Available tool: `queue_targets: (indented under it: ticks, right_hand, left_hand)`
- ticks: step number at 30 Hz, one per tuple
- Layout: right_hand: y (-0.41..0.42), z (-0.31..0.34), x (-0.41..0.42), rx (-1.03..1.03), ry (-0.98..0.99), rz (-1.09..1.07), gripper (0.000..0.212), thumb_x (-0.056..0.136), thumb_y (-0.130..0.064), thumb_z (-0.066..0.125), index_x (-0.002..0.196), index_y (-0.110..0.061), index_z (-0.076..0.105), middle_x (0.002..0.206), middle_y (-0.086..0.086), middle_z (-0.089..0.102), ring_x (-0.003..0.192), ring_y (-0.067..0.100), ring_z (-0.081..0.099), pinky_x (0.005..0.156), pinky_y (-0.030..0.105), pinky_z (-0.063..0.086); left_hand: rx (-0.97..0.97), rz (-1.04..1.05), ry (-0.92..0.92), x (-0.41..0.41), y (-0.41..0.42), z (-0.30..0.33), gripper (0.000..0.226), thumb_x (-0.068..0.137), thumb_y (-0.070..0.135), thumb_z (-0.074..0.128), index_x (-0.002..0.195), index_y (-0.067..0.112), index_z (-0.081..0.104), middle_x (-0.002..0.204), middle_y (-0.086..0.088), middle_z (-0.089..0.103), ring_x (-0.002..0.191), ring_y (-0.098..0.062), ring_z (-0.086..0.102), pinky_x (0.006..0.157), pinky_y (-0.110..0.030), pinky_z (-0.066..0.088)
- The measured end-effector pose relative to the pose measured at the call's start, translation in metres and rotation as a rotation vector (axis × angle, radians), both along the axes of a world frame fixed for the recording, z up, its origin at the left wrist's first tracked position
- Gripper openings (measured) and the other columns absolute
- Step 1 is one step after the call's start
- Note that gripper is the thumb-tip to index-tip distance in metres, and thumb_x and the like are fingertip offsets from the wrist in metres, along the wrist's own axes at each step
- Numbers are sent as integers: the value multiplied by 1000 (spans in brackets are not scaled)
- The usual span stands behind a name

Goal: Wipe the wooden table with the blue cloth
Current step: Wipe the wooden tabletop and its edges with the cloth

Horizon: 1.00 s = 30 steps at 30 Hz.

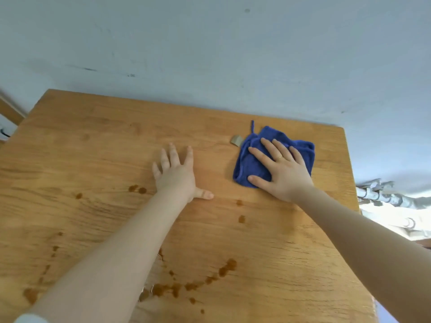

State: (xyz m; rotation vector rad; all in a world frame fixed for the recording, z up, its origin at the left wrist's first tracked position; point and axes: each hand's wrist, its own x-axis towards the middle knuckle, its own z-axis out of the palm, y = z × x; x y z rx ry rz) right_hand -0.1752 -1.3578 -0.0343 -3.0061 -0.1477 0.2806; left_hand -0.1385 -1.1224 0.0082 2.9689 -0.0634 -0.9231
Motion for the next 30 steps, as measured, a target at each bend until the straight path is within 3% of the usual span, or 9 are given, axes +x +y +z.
queue_targets:
  ticks: [4, 7, 10, 12, 16, 21, 26, 30]
  right_hand:
    - [-37, -8, 52, 11, -13, -131, 70, 83, -72, 27, 145, -44, 13, 158, -6, 8, 145, 19, 3, 116, 44, 2]
    - [-50, -6, 52, -12, 4, -147, 67, 87, -68, 26, 146, -42, 9, 159, -3, 5, 145, 20, 1, 116, 45, 0]
    - [-55, -1, 7, 0, 6, -62, 72, 83, -72, 18, 147, -42, 7, 159, -4, 2, 145, 21, 0, 116, 46, 0]
    - [-63, 1, -29, 16, -17, 47, 79, 76, -77, 9, 146, -42, 10, 159, -4, 6, 145, 22, 4, 115, 46, 2]
    - [-92, 0, -29, 57, 0, 155, 85, 69, -83, 13, 144, -43, 20, 157, -4, 16, 144, 22, 12, 114, 45, 5]
    - [-115, -9, 28, 60, -66, -133, 69, 84, -69, 35, 145, -41, 21, 157, -3, 15, 144, 21, 9, 114, 46, 5]
    - [-119, -5, -2, 30, -65, -115, 70, 84, -70, 24, 147, -39, 16, 158, 1, 12, 145, 24, 7, 115, 47, 4]
    - [-124, -4, -55, 88, -84, 6, 79, 74, -74, 17, 144, -40, 25, 156, -3, 19, 144, 23, 14, 115, 48, 7]
  left_hand:
    - [54, 66, -22, -8, -3, 2, 133, 62, 67, 69, 144, 20, -25, 152, -11, -28, 141, -32, -22, 114, -48, -8]
    - [51, 5, -61, -18, -17, 13, 116, 75, 56, 66, 147, 17, -17, 154, -10, -24, 142, -30, -19, 117, -45, -4]
    - [-144, -24, -38, -34, -52, 29, 88, 87, 47, 57, 149, 24, -1, 157, -6, -15, 144, -28, -12, 117, -41, 4]
    - [-250, -54, -6, -45, -79, 35, 81, 88, 48, 54, 149, 25, 8, 158, -6, -6, 145, -29, -2, 116, -38, 9]
    - [-208, -199, -44, -67, -118, 27, 91, 81, 59, 56, 149, 22, 9, 158, -8, -4, 145, -28, 1, 116, -37, 4]
    - [-62, -144, -78, -85, -129, 2, 118, 65, 77, 56, 149, 18, -2, 157, -10, -10, 145, -29, -8, 117, -41, -5]
    - [-71, -107, -45, -87, -137, -2, 126, 64, 71, 63, 148, 11, -11, 155, -14, -18, 144, -28, -12, 118, -40, -1]
    - [-59, -89, -14, -84, -142, -1, 127, 65, 67, 65, 147, 11, -13, 154, -15, -20, 144, -28, -12, 117, -38, 1]
